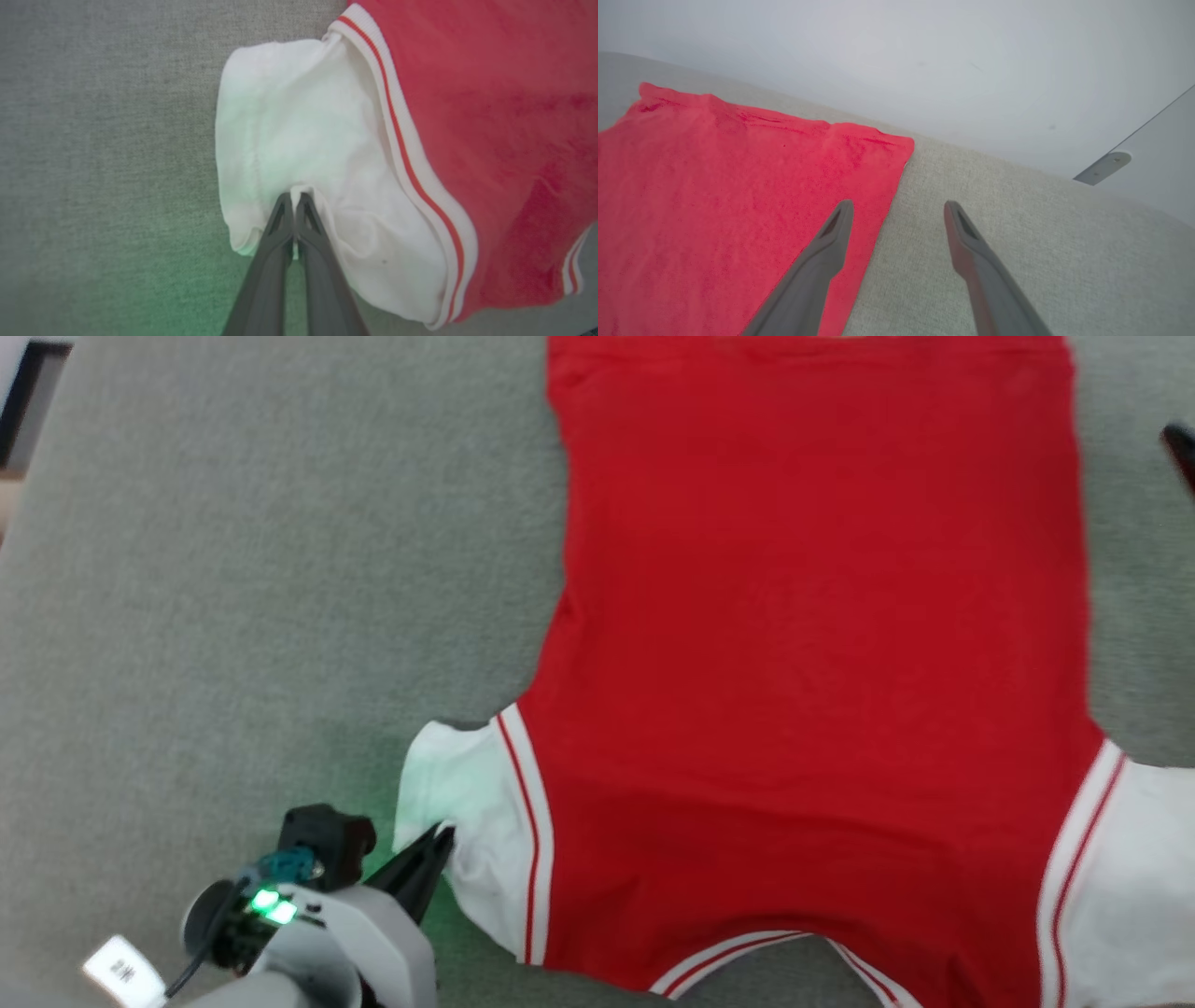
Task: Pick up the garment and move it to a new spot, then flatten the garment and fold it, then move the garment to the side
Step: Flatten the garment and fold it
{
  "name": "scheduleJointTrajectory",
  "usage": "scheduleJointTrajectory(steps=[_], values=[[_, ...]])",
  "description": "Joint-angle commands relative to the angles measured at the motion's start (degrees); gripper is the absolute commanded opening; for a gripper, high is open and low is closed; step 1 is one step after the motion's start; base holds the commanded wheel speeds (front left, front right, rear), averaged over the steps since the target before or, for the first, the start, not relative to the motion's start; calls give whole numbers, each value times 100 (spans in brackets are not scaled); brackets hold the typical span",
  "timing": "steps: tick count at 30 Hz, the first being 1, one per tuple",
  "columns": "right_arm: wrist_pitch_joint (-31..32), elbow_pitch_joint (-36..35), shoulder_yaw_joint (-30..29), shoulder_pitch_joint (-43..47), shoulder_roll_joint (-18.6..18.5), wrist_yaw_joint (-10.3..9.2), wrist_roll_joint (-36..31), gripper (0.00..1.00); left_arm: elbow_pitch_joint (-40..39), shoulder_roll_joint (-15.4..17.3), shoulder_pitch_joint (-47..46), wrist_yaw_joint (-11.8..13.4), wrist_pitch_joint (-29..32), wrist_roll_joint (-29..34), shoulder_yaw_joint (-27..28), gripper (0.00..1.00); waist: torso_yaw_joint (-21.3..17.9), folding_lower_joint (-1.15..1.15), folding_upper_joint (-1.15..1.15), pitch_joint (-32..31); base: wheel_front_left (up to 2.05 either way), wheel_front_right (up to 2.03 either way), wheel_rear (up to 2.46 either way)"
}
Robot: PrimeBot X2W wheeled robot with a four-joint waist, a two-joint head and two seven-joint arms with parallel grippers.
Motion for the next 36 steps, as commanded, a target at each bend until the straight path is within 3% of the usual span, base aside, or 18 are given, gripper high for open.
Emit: scheduleJointTrajectory(steps=[1,12,23,24,25,30,36], values=[[-78,467,144,-452,11,-10,-95,100,88,-130,-140,-78,39,69,-35,0,420,0,0,410,0,0,0],[221,3417,140,-2390,55,-10,-431,100,703,-898,-660,-650,174,317,-350,0,1316,0,0,893,0,0,0],[1154,5076,60,-3017,127,-9,-849,100,1302,-1330,-771,-963,132,348,-513,0,1737,0,0,1139,0,0,0],[1317,5215,137,-3000,129,-9,-947,57,1357,-1337,-766,-977,118,334,-510,0,1747,0,0,1138,0,0,0],[1419,5325,167,-3011,98,-9,-1025,0,1400,-1348,-767,-985,106,311,-499,0,1755,0,0,1136,0,0,0],[1164,5604,72,-3095,-34,-12,-1373,0,1613,-1355,-728,-1021,44,254,-455,0,1666,0,0,1080,0,0,0],[1123,5501,265,-3067,198,-9,-1452,0,1745,-1219,-695,-962,-11,216,-364,0,1339,0,0,897,0,0,0]])
